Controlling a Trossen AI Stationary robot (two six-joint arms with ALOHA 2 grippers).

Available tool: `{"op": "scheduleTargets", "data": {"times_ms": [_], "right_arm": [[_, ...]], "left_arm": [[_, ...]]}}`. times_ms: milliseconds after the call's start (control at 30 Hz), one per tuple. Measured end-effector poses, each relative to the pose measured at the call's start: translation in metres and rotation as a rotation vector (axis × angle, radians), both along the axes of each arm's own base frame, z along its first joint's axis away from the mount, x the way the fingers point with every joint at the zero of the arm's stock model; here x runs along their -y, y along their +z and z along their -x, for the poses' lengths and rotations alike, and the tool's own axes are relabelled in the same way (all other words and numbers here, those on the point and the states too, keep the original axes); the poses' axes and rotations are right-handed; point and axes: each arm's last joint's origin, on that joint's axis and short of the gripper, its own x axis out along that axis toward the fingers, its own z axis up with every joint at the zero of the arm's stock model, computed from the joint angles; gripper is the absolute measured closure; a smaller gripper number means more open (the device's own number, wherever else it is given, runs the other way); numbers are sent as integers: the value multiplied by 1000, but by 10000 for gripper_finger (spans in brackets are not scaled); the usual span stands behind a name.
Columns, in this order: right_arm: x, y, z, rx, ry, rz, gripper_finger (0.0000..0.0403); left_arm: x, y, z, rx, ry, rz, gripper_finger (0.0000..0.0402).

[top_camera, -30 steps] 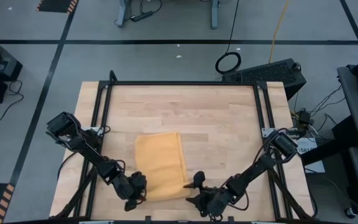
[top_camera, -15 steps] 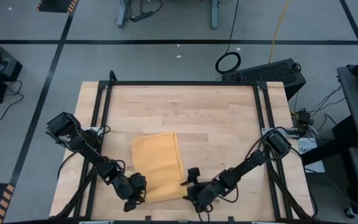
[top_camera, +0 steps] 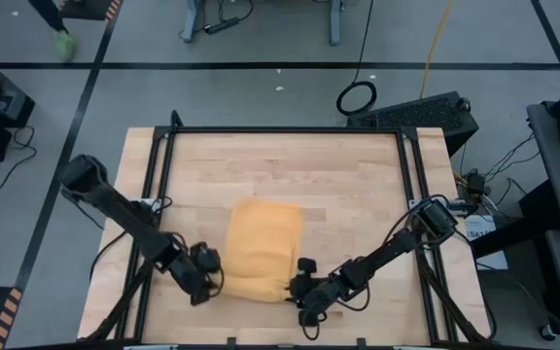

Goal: Roll towel
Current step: Roll the yellow towel

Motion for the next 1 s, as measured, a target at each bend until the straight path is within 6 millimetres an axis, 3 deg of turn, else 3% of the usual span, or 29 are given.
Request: {"op": "scheduleTargets", "data": {"times_ms": [200,367,667,833,1000], "right_arm": [[-2,1,1,-19,-75,-115,354],[-1,3,1,-25,-110,-160,360],[-1,5,1,-28,-155,-208,349],[5,6,-3,-50,-145,-246,349],[10,11,-6,-57,-133,-271,350]], "left_arm": [[-20,35,10,188,29,-136,136],[-3,46,12,437,-85,-295,132],[33,0,14,419,-258,-445,129],[43,-17,11,422,-273,-451,94],[48,-22,6,432,-273,-478,60]]}}
